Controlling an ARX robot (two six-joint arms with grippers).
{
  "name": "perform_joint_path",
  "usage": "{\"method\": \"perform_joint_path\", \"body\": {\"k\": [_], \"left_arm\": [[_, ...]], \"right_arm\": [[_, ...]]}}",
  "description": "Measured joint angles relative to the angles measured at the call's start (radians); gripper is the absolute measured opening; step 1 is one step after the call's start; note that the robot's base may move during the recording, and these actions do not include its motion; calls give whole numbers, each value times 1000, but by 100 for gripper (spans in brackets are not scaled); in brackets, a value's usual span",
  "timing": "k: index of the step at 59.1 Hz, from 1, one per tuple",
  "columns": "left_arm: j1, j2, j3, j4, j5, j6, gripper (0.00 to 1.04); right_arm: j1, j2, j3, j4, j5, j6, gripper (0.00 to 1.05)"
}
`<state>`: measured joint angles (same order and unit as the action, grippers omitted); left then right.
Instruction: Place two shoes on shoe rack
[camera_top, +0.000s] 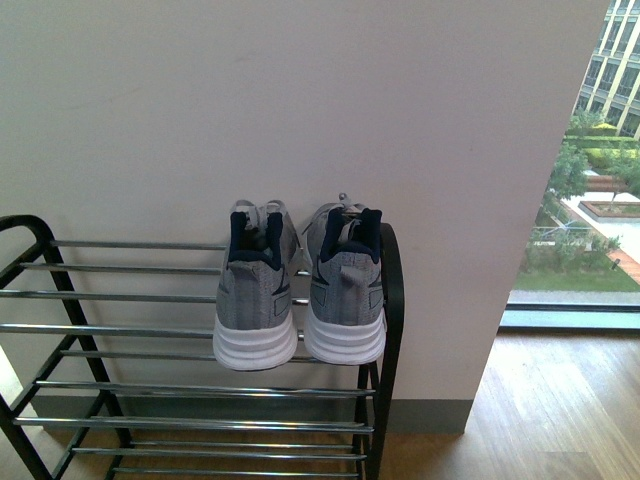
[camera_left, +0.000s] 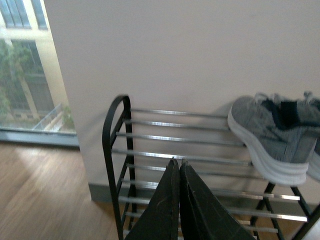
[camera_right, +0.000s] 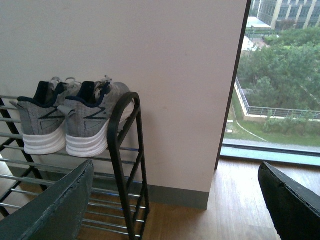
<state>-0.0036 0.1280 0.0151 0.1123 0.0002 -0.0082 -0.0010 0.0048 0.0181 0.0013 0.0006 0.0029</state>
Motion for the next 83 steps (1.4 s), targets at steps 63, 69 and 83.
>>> {"method": "perform_joint_path", "body": {"k": [63,69,83], "left_arm": [[0,-112,0,-113,0,3,95],[0,-112,0,-113,0,3,95],[0,-112,0,-113,1,4,95]], "right_arm": [[0,0,0,0,0,0,95],[0,0,0,0,0,0,95],[0,0,0,0,3,0,95]]}}
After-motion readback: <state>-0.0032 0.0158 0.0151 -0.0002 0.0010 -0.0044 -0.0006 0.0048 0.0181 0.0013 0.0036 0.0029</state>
